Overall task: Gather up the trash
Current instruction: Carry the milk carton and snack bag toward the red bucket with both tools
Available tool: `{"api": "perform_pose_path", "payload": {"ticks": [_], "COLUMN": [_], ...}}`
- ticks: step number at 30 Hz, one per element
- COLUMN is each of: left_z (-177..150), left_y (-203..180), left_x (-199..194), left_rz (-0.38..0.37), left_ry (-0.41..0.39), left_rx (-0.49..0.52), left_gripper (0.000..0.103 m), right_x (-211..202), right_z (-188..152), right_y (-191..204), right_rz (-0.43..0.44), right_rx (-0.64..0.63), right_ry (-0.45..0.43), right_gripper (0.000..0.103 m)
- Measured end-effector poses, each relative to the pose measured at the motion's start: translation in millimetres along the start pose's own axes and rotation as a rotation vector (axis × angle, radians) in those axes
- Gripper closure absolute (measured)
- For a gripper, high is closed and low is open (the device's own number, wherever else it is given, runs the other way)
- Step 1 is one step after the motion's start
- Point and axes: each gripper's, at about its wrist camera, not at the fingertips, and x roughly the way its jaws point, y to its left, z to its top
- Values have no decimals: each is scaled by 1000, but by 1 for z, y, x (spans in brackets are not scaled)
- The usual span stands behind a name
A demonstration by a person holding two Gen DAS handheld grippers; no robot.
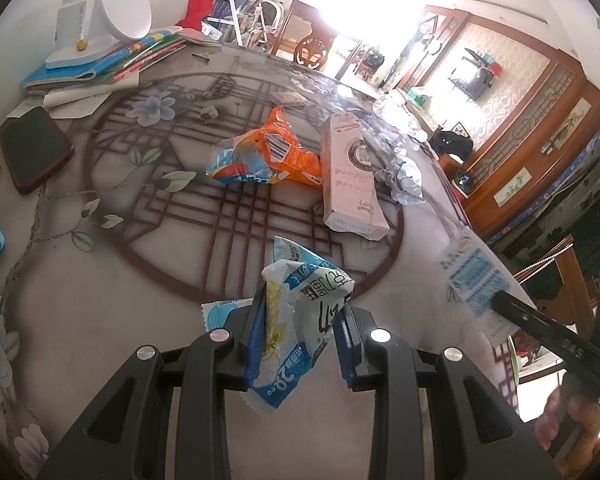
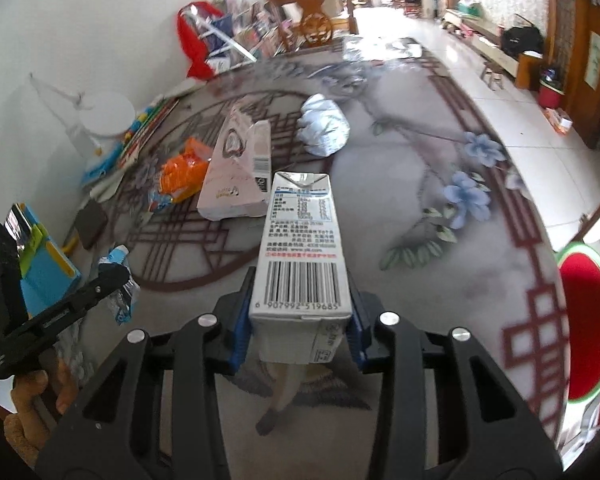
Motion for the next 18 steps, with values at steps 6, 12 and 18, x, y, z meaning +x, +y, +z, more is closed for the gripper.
{"api": "perform_pose_path", "payload": {"ticks": [6, 12, 18], "left_z": [-1, -4, -13], "left_y": [-3, -6, -20], "left_x": [0, 7, 19], "left_rz": [4, 2, 11], "left_ry": [-1, 17, 49], "left_rx": [12, 21, 86], "left_gripper": [75, 75, 75], "right_x": [-28, -53, -72], "right_z": [-15, -30, -32], "right_y": [-16, -41, -45], "right_rz": [-20, -15, -23], "right_rx": [64, 183, 188], "right_ry": [-45, -80, -118], "right_gripper": [65, 65, 65]}}
